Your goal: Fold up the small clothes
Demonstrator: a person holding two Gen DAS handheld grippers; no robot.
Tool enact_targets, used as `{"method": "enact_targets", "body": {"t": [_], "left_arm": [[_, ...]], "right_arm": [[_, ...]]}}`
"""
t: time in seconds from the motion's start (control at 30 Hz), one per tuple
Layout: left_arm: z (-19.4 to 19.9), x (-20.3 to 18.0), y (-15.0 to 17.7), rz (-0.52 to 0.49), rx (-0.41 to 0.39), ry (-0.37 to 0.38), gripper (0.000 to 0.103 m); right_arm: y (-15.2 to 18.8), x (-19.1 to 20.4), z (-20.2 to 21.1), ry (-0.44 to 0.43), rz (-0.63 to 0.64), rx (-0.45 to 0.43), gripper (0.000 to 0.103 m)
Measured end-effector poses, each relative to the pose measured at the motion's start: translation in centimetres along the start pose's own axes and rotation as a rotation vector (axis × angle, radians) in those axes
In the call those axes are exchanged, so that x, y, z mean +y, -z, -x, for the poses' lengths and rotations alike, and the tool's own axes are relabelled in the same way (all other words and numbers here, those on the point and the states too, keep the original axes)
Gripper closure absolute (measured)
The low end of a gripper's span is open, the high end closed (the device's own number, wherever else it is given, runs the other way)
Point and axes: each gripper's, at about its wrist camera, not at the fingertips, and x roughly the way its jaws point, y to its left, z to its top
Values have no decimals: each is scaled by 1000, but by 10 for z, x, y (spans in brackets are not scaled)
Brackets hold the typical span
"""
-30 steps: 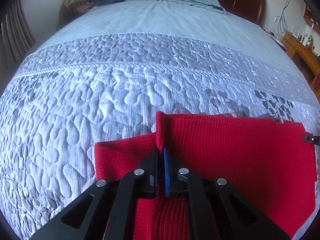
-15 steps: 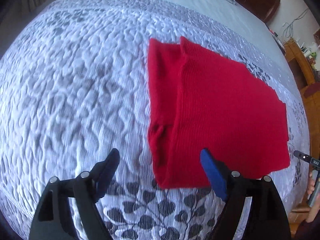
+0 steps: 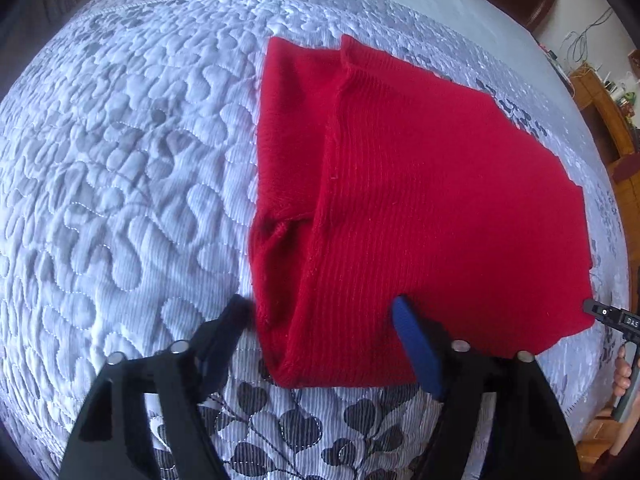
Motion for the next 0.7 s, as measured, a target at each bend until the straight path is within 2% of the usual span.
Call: {"method": "enact_targets", "body": {"t": [0.03,0.07,0.1,0.13,0.2,0.3,0.47,0.57,0.7], "left_arm": [[1,-1,0,7,0,21,61],[2,-2,0,26,5,52,69],[1,-1,-1,43,14,73,81],[1,0,-1,53,20,85,85],[2,0,-1,75,23,96,88],[14,4,4,110,10,130,90],[51,-6,23,53,-15,152,90],[70,-11,49,27,-1,165,90],[89,-13,99,-6,16,186,90]], "right_arm": [[1,2,-2,-9,4,6,66],[1,3,-4,-13,6,9,75],[1,4,-5,-14,3,9,79],[1,3,-6,-27,-10,10,90],[2,-1,-1,-67,-43,7,92],[10,2,17,-87,-16,-20,94],[40,14,54,-75,48,-34,94],[67,14,69,-68,68,-23,94],[121,11,84,-60,91,0,94]]}}
